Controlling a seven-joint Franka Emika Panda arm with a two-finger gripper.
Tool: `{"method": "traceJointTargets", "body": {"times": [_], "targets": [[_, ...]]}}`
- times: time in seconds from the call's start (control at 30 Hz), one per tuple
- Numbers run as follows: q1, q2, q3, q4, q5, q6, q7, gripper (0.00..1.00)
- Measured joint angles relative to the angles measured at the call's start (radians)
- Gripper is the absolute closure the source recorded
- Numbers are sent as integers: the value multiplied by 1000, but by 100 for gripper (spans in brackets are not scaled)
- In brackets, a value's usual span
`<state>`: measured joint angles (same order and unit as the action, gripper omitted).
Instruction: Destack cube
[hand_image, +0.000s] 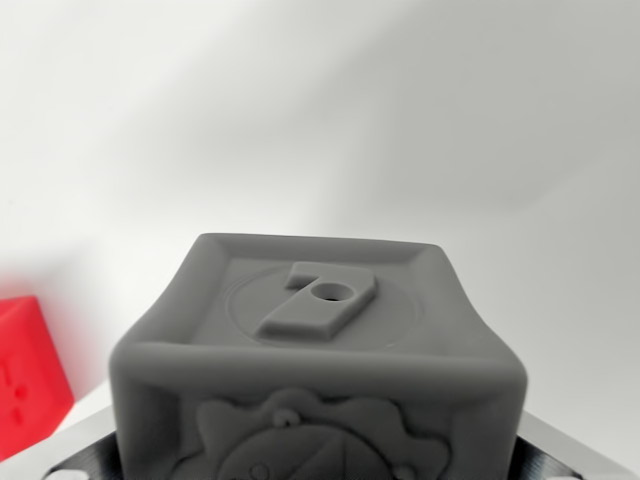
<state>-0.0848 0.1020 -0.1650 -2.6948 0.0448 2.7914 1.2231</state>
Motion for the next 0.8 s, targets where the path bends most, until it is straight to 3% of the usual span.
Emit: {"method": "traceJointTargets", "body": {"times": [0.7,0.8], "targets": [[-62,73,-1,3,52,66,-77,100],[-72,96,8,7,70,88,-92,100]]}}
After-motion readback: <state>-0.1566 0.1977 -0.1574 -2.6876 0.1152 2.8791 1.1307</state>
